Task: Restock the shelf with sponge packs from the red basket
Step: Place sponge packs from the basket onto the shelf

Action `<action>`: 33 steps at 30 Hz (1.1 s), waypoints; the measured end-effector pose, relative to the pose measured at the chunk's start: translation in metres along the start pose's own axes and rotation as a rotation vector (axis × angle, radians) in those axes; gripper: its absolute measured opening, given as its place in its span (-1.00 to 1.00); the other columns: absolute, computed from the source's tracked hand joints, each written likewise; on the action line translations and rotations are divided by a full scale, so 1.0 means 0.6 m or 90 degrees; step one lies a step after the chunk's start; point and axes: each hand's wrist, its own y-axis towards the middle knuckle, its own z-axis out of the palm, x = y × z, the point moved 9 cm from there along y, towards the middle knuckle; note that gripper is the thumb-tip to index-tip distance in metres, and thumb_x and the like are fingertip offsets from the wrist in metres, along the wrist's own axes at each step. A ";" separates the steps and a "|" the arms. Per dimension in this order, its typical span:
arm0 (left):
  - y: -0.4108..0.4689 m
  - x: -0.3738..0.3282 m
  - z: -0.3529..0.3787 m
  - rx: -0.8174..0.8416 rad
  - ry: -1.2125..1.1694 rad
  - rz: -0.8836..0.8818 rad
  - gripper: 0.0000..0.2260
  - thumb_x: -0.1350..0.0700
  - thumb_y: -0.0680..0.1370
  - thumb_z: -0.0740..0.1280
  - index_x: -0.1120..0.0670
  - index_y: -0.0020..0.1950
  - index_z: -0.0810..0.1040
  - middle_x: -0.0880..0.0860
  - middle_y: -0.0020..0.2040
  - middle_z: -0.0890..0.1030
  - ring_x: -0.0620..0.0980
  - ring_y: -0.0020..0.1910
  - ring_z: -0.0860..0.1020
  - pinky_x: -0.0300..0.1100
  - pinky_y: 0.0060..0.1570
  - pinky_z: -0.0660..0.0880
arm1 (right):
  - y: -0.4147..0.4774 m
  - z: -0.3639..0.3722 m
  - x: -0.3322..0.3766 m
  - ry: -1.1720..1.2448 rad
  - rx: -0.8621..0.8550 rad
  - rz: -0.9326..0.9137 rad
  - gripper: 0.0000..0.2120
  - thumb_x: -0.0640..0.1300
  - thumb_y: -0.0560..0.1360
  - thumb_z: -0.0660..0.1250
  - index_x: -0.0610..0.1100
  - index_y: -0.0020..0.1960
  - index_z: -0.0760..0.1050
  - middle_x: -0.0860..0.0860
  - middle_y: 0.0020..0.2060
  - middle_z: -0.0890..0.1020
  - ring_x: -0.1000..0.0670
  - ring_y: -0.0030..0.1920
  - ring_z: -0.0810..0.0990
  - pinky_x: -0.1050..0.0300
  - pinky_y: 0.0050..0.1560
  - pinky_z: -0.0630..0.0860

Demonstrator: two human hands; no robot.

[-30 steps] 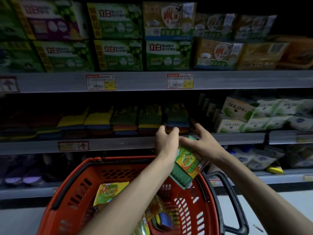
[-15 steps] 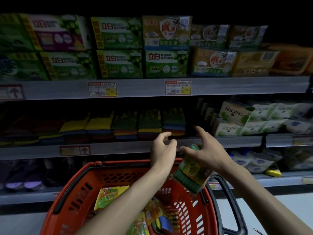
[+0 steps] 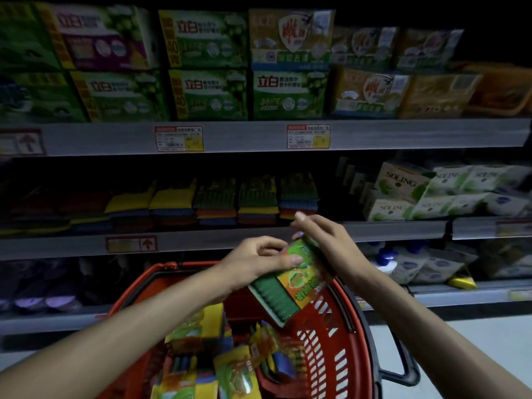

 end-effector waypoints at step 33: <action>-0.005 0.029 -0.113 -0.108 0.285 0.011 -0.44 -0.24 0.34 0.58 -0.13 0.27 0.55 -0.17 0.10 0.60 -0.18 0.07 0.57 -0.15 0.03 0.56 | 0.083 -0.027 -0.107 0.285 -0.369 0.269 -0.81 -0.23 0.61 0.31 -0.31 0.16 0.55 -0.04 -0.29 0.64 0.13 -0.58 0.57 0.20 -0.47 0.42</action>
